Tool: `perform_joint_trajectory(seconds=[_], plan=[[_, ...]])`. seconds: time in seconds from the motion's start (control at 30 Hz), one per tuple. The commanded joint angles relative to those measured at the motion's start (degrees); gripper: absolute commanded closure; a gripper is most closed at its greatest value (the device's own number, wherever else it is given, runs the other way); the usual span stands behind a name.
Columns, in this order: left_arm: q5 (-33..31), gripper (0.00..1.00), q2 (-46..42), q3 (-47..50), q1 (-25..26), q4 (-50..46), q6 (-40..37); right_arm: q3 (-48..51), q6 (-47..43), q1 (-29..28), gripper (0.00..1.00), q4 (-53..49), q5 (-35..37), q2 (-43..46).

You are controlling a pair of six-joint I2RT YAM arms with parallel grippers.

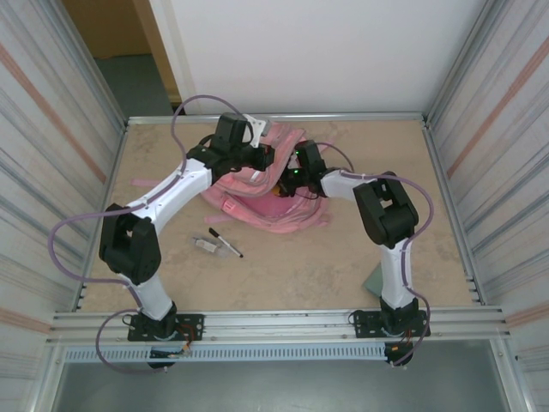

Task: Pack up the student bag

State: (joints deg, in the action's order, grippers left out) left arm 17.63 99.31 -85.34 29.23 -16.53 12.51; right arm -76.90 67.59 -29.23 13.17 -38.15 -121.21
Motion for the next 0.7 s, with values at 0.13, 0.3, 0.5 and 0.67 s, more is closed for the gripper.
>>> perform_joint_trajectory(seconds=[0.13, 0.3, 0.5, 0.67], plan=[[5.58, 1.0, -3.72, 0.68, -0.71, 7.41, 2.38, -2.01, 11.67, -2.51, 0.66, 12.23, 6.16, -6.72], [6.57, 1.0, -3.83, -0.01, -1.23, 6.81, 1.57, -4.55, 11.54, -2.29, 0.71, 11.74, 10.08, -8.52], [8.56, 1.0, -3.79, 1.16, -1.42, 10.31, 4.16, -10.81, 10.3, -2.74, 0.71, 13.28, 12.16, -14.12], [9.94, 1.0, -3.51, 1.34, -2.15, 10.39, 5.17, -14.27, 7.0, -2.6, 0.7, 14.0, 10.0, -16.81]])
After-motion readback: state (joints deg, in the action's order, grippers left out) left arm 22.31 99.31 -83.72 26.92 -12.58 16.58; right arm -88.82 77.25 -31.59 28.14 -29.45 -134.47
